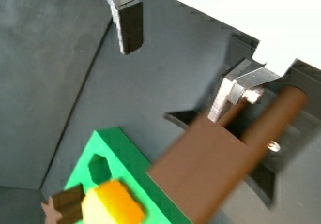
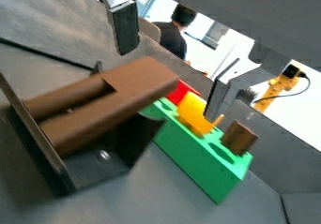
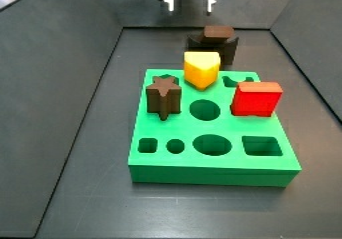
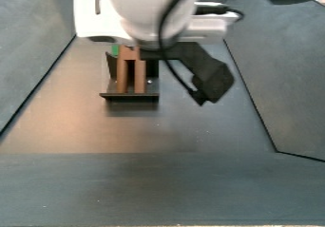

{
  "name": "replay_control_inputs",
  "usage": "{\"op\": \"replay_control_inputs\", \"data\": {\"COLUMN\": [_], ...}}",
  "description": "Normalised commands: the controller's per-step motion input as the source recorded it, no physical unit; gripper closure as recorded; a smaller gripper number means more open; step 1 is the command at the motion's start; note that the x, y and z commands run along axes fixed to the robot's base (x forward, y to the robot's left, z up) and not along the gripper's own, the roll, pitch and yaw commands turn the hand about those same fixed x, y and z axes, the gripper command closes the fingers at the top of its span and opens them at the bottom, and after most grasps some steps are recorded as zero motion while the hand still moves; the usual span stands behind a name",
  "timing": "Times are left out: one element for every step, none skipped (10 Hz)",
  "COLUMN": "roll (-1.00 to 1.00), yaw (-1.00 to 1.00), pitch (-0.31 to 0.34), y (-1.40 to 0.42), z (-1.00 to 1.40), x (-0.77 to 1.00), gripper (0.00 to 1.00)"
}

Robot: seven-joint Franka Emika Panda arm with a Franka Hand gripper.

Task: Pick up the square-circle object. Move up. Rotate the square-circle object. Place the square-circle object on the fixture. Regrasp the square-circle object. Move to above the board. Insert the square-circle object.
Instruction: Regrasp the square-circle object.

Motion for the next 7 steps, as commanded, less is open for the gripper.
{"op": "replay_control_inputs", "data": {"roll": [0.12,0.12,0.13,0.8,0.81,0.81,0.8], "yaw": [0.0,0.01,0.03,-1.0,-1.0,-1.0,-1.0], "pitch": [-0.087,-0.092,-0.089,0.026,0.013,-0.006,-0.045], "y": [-0.02,-0.02,-0.02,-1.0,-1.0,-1.0,-1.0], "z": [0.02,0.02,0.02,-0.08,-0.07,-0.06,-0.06], "x": [-0.91,-0.77,-0.59,-0.28,-0.13,-0.07,-0.07], "gripper": [0.0,0.0,0.0,0.0,0.0,0.0,0.0]}}
